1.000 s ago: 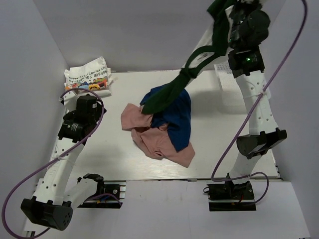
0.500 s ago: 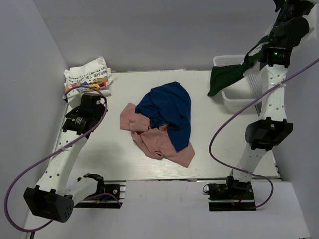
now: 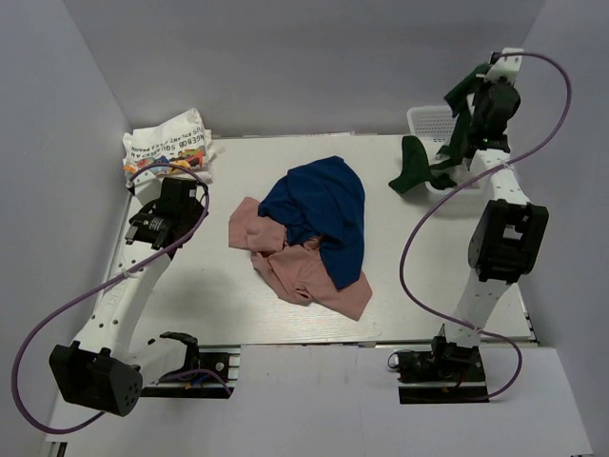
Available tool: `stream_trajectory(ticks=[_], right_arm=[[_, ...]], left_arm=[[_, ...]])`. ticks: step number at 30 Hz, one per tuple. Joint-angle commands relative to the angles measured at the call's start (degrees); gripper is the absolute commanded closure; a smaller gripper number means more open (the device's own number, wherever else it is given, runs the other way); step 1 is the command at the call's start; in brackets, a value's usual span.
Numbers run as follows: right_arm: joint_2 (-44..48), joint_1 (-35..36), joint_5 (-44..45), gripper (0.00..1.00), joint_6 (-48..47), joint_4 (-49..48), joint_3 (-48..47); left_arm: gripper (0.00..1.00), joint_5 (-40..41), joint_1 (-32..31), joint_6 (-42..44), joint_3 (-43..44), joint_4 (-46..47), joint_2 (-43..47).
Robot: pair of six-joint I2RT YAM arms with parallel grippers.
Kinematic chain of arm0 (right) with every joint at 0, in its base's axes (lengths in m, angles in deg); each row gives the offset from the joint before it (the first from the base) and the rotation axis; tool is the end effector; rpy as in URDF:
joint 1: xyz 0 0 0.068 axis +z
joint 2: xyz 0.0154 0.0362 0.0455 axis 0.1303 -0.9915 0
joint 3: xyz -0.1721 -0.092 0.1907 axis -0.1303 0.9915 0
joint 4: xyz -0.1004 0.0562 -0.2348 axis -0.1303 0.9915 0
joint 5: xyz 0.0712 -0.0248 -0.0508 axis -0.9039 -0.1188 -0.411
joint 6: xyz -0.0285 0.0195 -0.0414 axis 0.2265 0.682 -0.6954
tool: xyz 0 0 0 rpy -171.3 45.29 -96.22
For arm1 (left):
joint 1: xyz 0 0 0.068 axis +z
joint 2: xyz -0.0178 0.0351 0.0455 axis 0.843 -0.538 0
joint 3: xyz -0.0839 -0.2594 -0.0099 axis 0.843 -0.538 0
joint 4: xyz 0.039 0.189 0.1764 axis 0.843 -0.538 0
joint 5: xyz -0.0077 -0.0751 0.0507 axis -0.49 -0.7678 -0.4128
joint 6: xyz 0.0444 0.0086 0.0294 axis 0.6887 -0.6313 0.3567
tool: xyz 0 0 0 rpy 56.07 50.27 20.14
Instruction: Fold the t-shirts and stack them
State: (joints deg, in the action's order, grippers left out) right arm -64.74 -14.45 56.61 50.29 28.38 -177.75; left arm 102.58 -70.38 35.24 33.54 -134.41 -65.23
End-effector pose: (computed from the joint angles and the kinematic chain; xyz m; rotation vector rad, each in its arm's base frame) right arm 0.4644 -0.0668 0.4020 0.1800 1.2566 -0.4827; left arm 0.2097 -0.0269 0.3234 -0.8923 2.0920 0.2432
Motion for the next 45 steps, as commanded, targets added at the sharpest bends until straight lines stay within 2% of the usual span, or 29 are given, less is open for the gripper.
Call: stream_trajectory(ticks=[1,2,3,8,11,12,15,18,19,22,24,28,30,31,38,39,42,45], right_arm=[[-0.3,-0.8,0.2,0.53,9.8,8.5,2.1],[-0.5,-0.8,0.3,0.12,9.8,10.0,2.1],[-0.3,-0.3,-0.5,0.10,8.7,12.9,1.9],[2.4,0.8,-13.4,0.10,6.1,28.4,-1.8],[6.1,2.5,-22.2,0.11,0.4,35.8,-2.6],[6.8,4.0,-23.4,0.11,-8.6,40.1,-2.0],[10.1,9.6,-23.9,0.10,-22.2,47.9,2.1],[12.4,13.7,-22.1,0.10,-30.8,52.8,7.3],[12.4,17.0,-19.5,0.10,-35.5,53.1,10.2],[10.8,21.3,-10.9,0.10,-39.6,52.7,13.1],[7.1,22.1,-3.8,0.10,-39.6,53.2,12.1],[1.3,25.7,2.6,0.10,-38.2,56.7,7.9],[-0.8,27.1,8.4,0.10,-38.9,55.3,7.5],[-1.9,27.2,14.0,0.10,-39.6,54.5,7.9],[-2.4,28.8,18.5,0.10,-47.0,44.7,16.1],[-2.6,28.9,21.4,0.10,-50.9,39.8,18.9],[-4.6,28.8,27.7,0.10,-57.9,34.1,22.3],[-5.0,28.8,28.6,0.10,-61.6,28.9,24.6]], left_arm=[[0.01,0.7,-0.3,0.2,2.0,0.0,0.5],[0.01,0.7,-0.3,0.2,2.0,0.0,0.5],[0.01,0.1,-0.3,0.2,2.0,0.0,0.0],[0.01,-0.5,-0.3,0.2,2.0,0.0,-1.9],[0.01,-1.0,-0.3,0.2,1.5,0.0,-3.1],[0.01,-1.5,-0.3,0.2,1.5,0.0,-3.1],[0.01,-2.2,-0.3,0.7,1.5,0.5,-4.4],[0.01,-2.9,-0.3,0.7,1.5,0.5,-5.5],[0.01,-2.9,-0.3,0.7,1.5,0.5,-5.6],[0.01,-3.4,-0.3,1.2,2.0,0.5,-6.2],[0.01,-3.9,-0.3,1.2,2.0,0.5,-6.7],[0.01,-3.9,-0.3,1.2,2.0,0.5,-6.7],[0.01,-3.9,-0.3,1.2,2.0,0.5,-6.1],[0.01,-3.9,-0.3,1.2,2.0,0.5,-5.4],[0.01,-5.5,-0.3,2.3,1.5,1.7,-4.8],[0.01,-5.5,-0.3,2.3,1.5,2.2,-4.8],[0.01,-6.0,-0.3,2.3,1.5,2.2,-5.3],[0.01,-6.0,-0.3,2.8,1.5,2.2,-5.8]])
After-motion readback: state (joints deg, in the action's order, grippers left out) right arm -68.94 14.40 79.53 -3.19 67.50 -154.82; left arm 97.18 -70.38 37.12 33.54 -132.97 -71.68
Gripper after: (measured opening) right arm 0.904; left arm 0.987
